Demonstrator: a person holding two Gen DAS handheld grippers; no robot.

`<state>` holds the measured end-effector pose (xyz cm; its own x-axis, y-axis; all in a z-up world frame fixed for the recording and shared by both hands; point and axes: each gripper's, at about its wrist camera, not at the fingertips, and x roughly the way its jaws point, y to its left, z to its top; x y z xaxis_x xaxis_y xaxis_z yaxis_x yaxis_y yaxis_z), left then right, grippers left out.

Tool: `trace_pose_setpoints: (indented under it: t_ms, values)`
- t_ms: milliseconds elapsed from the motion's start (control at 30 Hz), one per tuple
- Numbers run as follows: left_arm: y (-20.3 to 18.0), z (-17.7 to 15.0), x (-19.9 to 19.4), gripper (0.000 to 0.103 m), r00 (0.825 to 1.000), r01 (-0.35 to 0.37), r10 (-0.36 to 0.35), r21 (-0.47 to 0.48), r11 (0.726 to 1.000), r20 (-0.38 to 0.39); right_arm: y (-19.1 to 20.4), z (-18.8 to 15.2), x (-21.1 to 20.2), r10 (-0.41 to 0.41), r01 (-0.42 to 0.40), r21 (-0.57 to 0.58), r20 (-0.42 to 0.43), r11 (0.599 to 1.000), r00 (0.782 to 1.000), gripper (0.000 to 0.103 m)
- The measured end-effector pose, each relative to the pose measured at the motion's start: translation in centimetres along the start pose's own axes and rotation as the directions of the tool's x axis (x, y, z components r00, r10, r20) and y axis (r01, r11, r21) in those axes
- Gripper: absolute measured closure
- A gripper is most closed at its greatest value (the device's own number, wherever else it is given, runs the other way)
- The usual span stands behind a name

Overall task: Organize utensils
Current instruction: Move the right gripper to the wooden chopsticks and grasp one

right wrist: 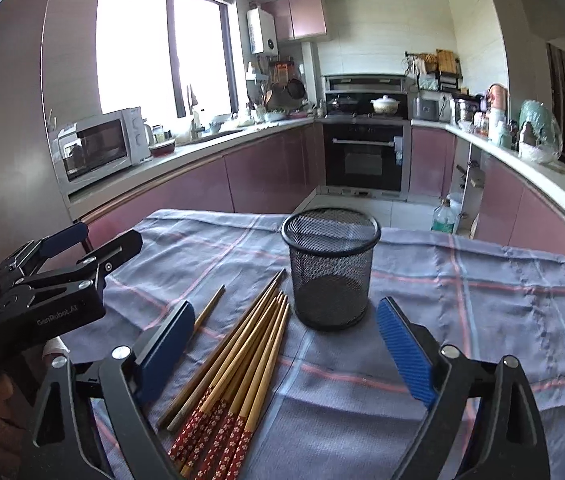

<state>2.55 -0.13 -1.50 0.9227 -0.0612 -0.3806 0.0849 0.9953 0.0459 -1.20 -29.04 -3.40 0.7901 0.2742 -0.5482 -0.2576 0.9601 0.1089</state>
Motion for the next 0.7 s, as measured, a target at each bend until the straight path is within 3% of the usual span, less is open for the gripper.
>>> trace_pose_setpoints:
  t_ms: [200, 533, 700]
  values:
    - [0.5, -0.8, 1.3, 0.005, 0.998, 0.014, -0.013, 0.014, 1.0, -0.063, 0.5, -1.4, 3.1, 0.032, -0.034, -0.011, -0.158, 0.999, 0.987, 0.039]
    - [0.1, -2.4, 2.9, 0.005, 0.99, 0.043, -0.037, 0.045, 0.998, -0.138, 0.0, -2.0, 7.2, 0.033, -0.031, 0.012, -0.318, 0.999, 0.947, 0.07]
    - [0.3, -2.8, 3.3, 0.005, 0.987, 0.052, -0.046, 0.037, 0.998, -0.156, -0.3, -2.0, 8.5, 0.04, -0.033, 0.025, -0.358, 0.999, 0.933, 0.077]
